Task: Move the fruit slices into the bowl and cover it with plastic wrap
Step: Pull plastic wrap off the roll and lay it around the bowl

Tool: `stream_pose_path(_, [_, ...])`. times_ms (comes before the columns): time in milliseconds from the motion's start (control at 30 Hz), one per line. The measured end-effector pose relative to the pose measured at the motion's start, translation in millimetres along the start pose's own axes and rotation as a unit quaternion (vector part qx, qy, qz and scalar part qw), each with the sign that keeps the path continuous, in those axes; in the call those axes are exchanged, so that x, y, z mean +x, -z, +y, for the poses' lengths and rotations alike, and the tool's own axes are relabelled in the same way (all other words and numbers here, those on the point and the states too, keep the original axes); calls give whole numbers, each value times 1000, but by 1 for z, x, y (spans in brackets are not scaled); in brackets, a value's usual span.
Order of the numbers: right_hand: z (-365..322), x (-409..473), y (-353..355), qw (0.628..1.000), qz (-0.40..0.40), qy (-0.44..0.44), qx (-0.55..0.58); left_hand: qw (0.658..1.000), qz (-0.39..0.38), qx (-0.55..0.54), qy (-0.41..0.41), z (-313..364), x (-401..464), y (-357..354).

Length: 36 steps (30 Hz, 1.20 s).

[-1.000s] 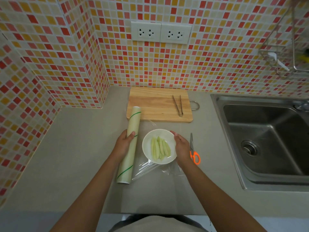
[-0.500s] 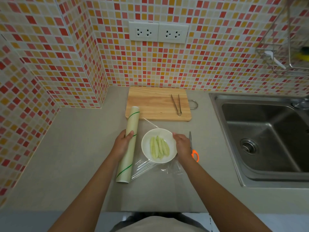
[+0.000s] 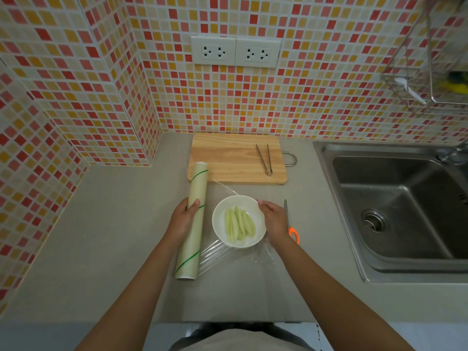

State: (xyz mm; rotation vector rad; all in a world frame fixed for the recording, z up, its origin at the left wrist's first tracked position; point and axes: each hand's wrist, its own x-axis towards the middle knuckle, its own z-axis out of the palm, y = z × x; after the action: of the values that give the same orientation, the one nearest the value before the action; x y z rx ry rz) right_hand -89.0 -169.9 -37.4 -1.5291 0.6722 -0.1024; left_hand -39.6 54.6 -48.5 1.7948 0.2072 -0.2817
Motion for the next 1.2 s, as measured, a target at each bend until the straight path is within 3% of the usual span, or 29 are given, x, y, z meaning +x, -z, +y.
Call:
stream_pose_path(467, [1,5,-2,999,16,25,-35,998,-41,-34,18,-2,1,10])
stream_pose_path(800, [-10,16,21,999,35,26,-14,999,-28,-37,19,-2,-1,5])
stream_pose_path(933, [-16,25,51,973,96,14,-208,999,-25,-23,21,-1,-1,5])
stream_pose_path(1067, [-22,15,67,892,40,-95,-441,1000,-19,-14,17,-1,-1,4])
stream_pose_path(1200, [-16,4,61,862,20,-110,-495,999,-32,-29,19,-2,-2,2])
